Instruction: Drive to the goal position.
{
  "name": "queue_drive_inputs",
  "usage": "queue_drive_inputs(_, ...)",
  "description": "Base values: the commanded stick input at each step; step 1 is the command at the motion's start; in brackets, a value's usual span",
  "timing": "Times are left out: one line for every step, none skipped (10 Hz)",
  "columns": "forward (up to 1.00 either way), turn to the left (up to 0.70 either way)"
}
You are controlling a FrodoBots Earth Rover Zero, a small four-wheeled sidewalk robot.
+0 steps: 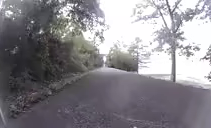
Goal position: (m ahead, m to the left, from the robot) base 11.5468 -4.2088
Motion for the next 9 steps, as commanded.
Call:
queue_drive_inputs(0.7, 0.0)
queue_drive_inputs(0.7, 0.0)
queue_drive_inputs(0.7, 0.0)
queue_drive_inputs(0.7, 0.0)
queue_drive_inputs(0.7, 0.0)
queue_drive_inputs(0.7, 0.0)
queue_drive_inputs(0.7, 0.0)
queue_drive_inputs(0.7, 0.0)
queue_drive_inputs(0.7, 0.0)
